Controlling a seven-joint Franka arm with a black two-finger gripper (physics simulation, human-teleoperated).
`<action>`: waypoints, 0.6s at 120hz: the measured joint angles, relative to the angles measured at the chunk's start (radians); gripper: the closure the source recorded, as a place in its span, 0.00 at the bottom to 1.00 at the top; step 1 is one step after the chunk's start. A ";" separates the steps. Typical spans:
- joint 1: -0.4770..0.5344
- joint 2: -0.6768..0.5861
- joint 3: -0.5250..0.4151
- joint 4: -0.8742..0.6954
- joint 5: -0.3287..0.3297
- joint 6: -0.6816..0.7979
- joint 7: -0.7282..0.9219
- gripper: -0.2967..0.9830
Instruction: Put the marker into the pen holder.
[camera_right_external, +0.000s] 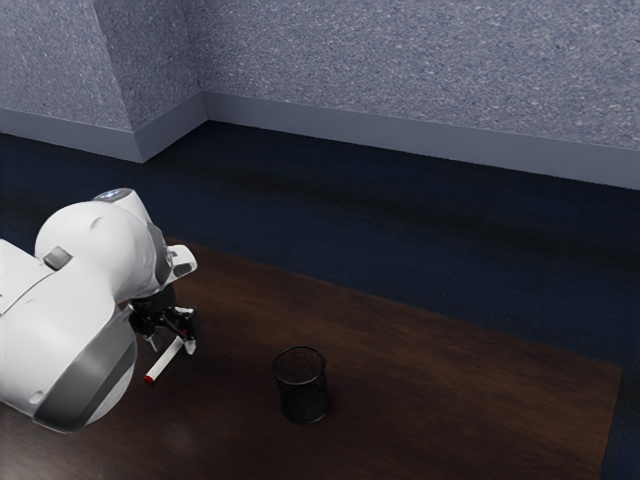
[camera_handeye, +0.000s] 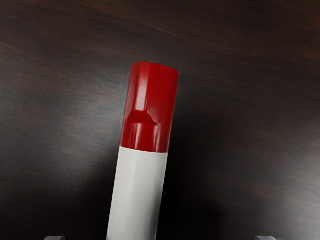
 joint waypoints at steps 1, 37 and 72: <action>0.000 0.000 0.000 0.000 0.000 0.000 0.002 0.40; 0.039 -0.018 0.000 0.024 0.002 0.042 0.084 0.43; 0.064 -0.048 -0.044 0.053 -0.059 0.072 0.140 0.46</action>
